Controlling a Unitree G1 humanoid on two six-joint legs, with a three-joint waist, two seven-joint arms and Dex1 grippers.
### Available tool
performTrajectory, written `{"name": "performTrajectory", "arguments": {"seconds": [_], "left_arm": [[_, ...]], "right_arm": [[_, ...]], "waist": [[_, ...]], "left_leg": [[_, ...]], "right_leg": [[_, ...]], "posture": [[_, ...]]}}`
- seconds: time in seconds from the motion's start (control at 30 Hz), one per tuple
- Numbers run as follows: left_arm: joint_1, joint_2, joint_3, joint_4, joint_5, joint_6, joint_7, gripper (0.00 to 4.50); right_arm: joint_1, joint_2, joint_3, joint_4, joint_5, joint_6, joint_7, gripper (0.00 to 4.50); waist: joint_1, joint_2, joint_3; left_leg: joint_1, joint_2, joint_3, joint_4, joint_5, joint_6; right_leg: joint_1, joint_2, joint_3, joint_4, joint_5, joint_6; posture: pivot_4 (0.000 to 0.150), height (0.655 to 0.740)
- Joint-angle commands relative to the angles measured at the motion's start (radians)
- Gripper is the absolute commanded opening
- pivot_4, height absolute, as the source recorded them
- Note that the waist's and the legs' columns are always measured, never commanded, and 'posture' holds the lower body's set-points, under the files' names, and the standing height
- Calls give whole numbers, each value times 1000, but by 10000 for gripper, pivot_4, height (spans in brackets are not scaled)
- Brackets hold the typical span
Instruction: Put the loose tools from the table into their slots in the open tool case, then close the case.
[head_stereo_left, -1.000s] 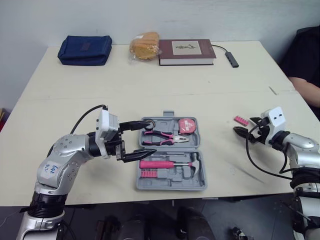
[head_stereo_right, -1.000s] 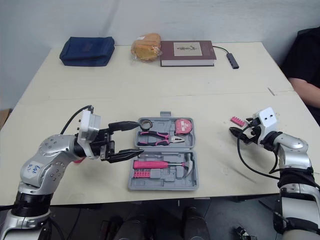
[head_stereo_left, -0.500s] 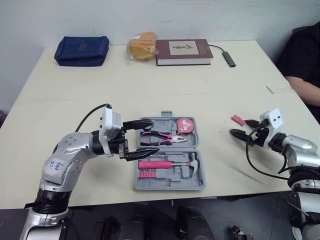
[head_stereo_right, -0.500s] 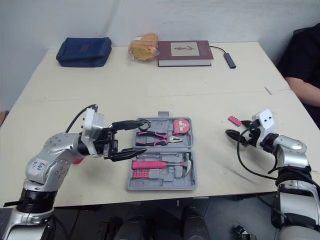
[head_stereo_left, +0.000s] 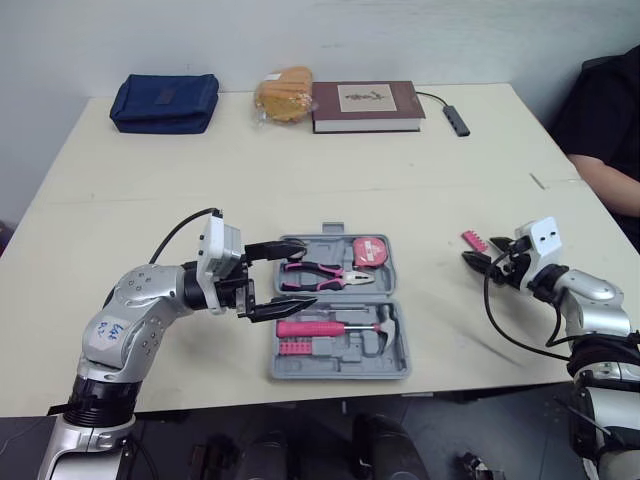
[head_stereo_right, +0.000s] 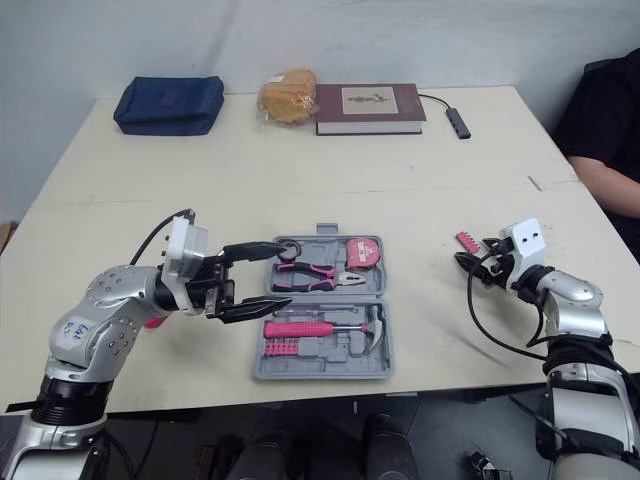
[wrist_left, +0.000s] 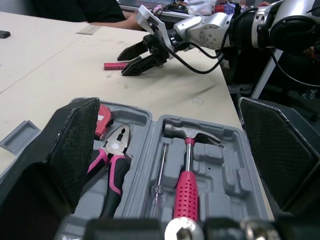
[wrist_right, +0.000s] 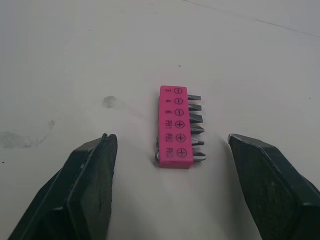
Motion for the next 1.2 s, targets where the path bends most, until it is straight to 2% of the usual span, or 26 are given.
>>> {"name": "performTrajectory", "arguments": {"seconds": [0.03, 0.1, 0.2, 0.33, 0.37, 0.5, 0.6, 0.73, 0.9, 1.0, 1.1, 1.2], "left_arm": [[-26, 10, 5, -10, -15, 4, -19, 45000], [-28, 11, 6, -8, -14, 6, -23, 45000], [-28, 15, 9, -10, -15, 13, -26, 45000], [-16, 22, 15, -17, -18, 21, -33, 45000], [-12, 25, 17, -19, -19, 22, -35, 45000], [-5, 31, 20, -22, -18, 20, -41, 45000], [-11, 37, 24, -11, -1, -20, -65, 45000], [-11, 56, 40, -11, -11, -57, -115, 45000], [-17, 77, 62, -9, -12, -129, -181, 45000], [7, 96, 39, 16, 26, -186, -235, 45000], [35, 71, 26, 61, 91, -297, -234, 45000], [74, 72, 32, 62, 84, -316, -256, 45000]], "right_arm": [[-7, 15, 10, 50, -24, 39, -31, 37062], [-16, 22, -3, 62, -12, 50, -37, 37062], [-17, 29, -8, 67, -10, 51, -37, 28972], [-15, 34, -15, 75, -9, 39, -32, 9841], [-15, 35, -17, 74, -9, 38, -33, 7840], [-1, 37, -28, 47, -13, -6, -59, 7860], [60, 21, -37, -142, 5, -67, -34, 7860], [169, -30, -21, -462, 47, -1, 56, 7859], [300, -145, 43, -988, 152, 325, 147, 7859], [324, -199, 112, -1277, 251, 546, 153, 7859], [299, -204, 180, -1471, 340, 757, 103, 7859], [253, -187, 238, -1576, 393, 909, 44, 7859]], "waist": [[-1, -1, -1], [-2, -2, -1], [-3, -2, -1], [1, -2, -1], [1, -3, -1], [0, -3, -1], [3, -2, -1], [5, 4, 3], [5, 10, 6], [5, 9, 6], [8, 9, 6], [12, 8, 7]], "left_leg": [[0, 0, 0, 0, 0, 0], [0, 0, 0, 0, 0, 0], [0, 0, 0, 0, 0, 0], [0, 0, 0, 0, 0, 0], [0, 0, -1, 1, 0, 0], [0, 0, -1, 1, 0, 0], [0, 0, -3, 1, 0, -1], [-6, 0, -3, 1, 0, -1], [-17, 0, -4, 6, 0, 0], [-16, 1, -4, 7, 0, -1], [-16, 1, -5, 8, -1, -1], [-18, 0, -7, 8, -1, 0]], "right_leg": [[0, 0, 0, 0, 0, 0], [0, 0, 0, 0, 0, 0], [0, 0, 0, 0, 0, 0], [1, 0, 0, 0, 0, 0], [2, 0, 0, 0, 0, 0], [2, -1, -1, -1, 0, 0], [2, -1, -2, -1, 0, 0], [-4, -1, -2, 0, 0, 0], [-13, 0, -4, 3, 0, 0], [-12, 1, -4, 3, 0, 0], [-12, 0, -5, 0, 0, 0], [-12, -1, -7, -2, 0, 0]], "posture": [[1500, 7400], [1500, 7400], [1500, 7400], [1500, 7400], [1500, 7400], [1500, 7400], [1500, 7400], [1500, 7400], [1500, 7400], [1500, 7400], [1500, 7400], [1500, 7400]]}}
